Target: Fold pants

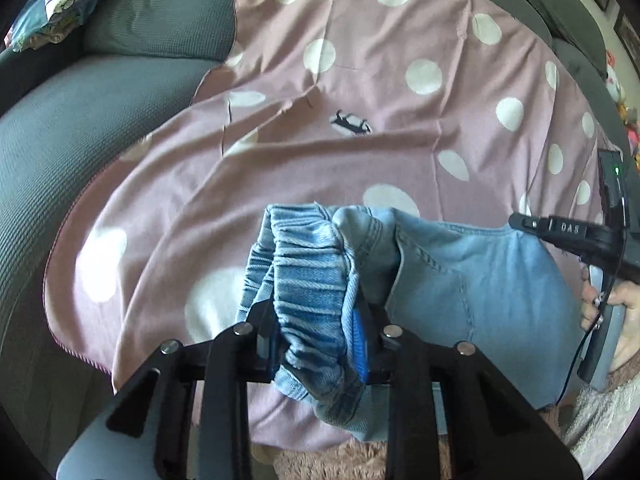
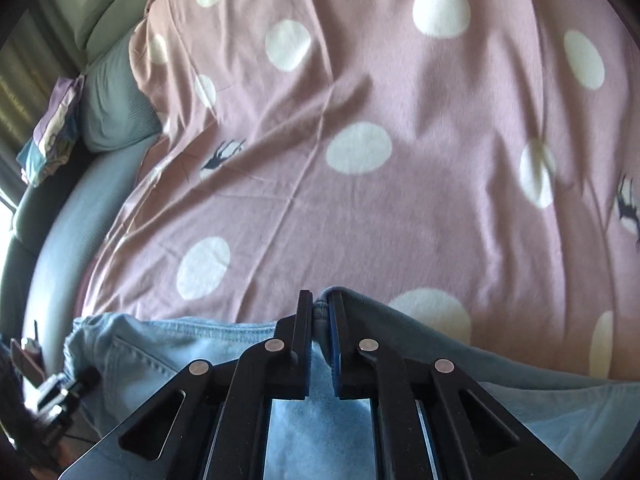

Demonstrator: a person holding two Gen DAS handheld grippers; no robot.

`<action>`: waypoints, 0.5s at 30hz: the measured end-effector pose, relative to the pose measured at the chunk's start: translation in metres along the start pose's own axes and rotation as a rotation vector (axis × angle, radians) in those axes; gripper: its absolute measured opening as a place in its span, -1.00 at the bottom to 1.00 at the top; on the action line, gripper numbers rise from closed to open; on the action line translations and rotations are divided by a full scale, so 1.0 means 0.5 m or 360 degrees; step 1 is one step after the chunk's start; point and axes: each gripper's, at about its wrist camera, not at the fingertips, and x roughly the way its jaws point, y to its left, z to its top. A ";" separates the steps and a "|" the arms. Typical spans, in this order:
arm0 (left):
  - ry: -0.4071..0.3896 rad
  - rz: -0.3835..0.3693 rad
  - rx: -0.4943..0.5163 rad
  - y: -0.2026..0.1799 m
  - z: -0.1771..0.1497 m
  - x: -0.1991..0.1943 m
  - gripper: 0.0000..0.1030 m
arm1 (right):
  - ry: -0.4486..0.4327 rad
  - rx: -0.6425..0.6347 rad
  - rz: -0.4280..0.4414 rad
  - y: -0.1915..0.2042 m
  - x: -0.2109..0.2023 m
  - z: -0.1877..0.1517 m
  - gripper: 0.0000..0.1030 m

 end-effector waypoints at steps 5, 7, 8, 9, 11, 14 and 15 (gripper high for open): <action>0.0214 -0.0005 -0.0042 0.023 -0.012 0.052 -0.45 | 0.0064 0.0042 -0.0021 -0.016 0.052 0.010 -0.84; 0.0221 -0.0059 -0.0073 0.039 -0.020 0.048 -0.42 | 0.0123 0.0070 -0.0005 -0.027 0.084 0.004 -0.84; 0.0225 -0.0073 -0.0084 0.042 -0.023 0.047 -0.40 | 0.0133 0.0081 -0.0005 -0.031 0.092 0.001 -0.84; 0.0223 -0.0079 -0.0087 0.044 -0.026 0.049 -0.38 | 0.0147 0.0088 -0.0011 -0.032 0.102 -0.001 -0.84; 0.0210 -0.0043 -0.0049 0.036 -0.028 0.052 -0.33 | 0.0133 0.0069 -0.0059 -0.029 0.112 -0.004 -0.84; 0.0200 0.0048 0.0010 0.020 -0.028 0.056 -0.12 | 0.0132 -0.0017 -0.0152 -0.010 0.111 0.000 -0.84; 0.0204 0.0081 0.0027 0.016 -0.026 0.055 -0.09 | 0.0139 -0.0039 -0.0171 -0.005 0.108 0.001 -0.81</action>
